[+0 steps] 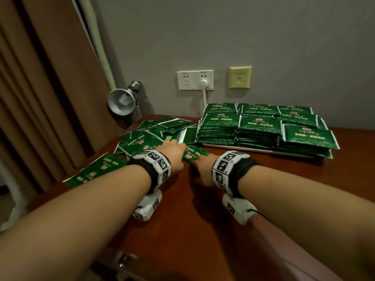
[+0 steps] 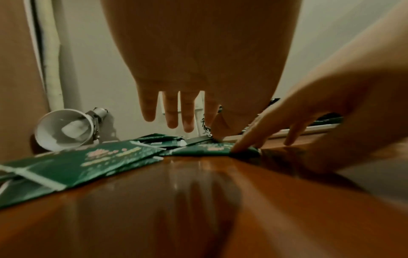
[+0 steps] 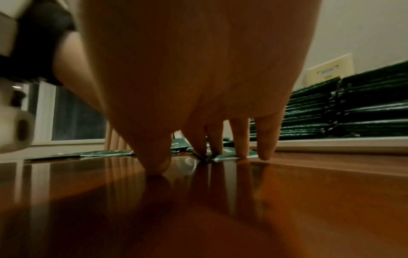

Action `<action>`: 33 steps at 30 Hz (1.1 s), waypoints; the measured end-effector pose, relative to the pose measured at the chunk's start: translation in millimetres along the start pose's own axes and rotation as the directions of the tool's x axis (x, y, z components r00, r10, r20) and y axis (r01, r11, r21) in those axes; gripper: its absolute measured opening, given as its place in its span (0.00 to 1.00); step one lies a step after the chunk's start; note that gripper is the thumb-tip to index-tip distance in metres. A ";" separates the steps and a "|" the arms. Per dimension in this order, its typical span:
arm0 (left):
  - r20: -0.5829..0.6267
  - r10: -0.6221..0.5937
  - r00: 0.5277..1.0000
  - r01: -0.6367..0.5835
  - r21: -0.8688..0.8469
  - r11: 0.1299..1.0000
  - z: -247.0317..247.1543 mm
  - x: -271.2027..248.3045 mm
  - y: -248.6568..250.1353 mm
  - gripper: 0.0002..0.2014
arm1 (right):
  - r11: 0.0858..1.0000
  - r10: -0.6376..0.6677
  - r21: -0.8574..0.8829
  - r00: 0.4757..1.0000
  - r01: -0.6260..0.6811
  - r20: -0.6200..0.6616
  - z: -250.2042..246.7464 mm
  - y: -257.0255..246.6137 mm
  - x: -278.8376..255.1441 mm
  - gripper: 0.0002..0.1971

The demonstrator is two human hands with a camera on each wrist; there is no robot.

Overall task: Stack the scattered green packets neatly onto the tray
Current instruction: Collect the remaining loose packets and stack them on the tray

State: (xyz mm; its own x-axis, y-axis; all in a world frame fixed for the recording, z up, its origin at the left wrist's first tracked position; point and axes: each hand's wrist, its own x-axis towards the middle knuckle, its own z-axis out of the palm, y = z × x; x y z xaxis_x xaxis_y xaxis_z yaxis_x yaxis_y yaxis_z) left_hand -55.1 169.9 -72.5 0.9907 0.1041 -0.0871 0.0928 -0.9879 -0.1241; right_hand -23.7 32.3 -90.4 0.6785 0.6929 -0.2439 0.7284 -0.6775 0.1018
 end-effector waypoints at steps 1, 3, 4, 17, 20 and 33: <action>0.001 -0.004 1.000 0.004 -0.002 1.000 6.1 -8.4 -0.5 0.24 | 0.999 0.034 -0.013 0.999 -0.035 -0.030 2.0 -4.3 -4.2 0.26; 0.020 -0.021 1.000 0.021 -0.022 1.000 16.7 -23.2 -0.3 0.23 | 0.997 0.070 -0.023 0.997 -0.071 -0.032 1.3 -10.8 -14.9 0.25; 0.028 -0.034 0.999 0.035 -0.029 0.999 20.9 -28.5 0.1 0.22 | 0.997 0.076 -0.030 0.997 -0.077 -0.022 0.7 -13.5 -19.6 0.24; 0.095 -0.061 0.994 0.073 -0.129 0.989 34.8 -28.6 1.2 0.22 | 0.967 0.216 0.135 0.976 -0.217 0.018 18.7 -20.4 -42.5 0.37; 0.062 -0.150 0.987 0.157 -0.122 0.980 36.6 -25.5 -2.1 0.21 | 0.971 0.199 0.128 0.980 -0.201 0.028 19.3 -18.9 -39.5 0.39; 0.145 -0.524 0.839 0.539 -0.093 0.837 45.6 -6.8 -31.1 0.35 | 0.975 0.196 0.110 0.981 -0.195 -0.004 17.9 -18.1 -39.6 0.37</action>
State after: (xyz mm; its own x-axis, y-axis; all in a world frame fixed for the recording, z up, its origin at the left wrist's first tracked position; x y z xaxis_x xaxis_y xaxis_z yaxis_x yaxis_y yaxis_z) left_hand -69.2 205.1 -113.2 0.7681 0.6221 -0.1518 0.6213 -0.7814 -0.0586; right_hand -65.4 12.8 -99.8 0.8086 0.5473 -0.2157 0.5675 -0.8224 0.0408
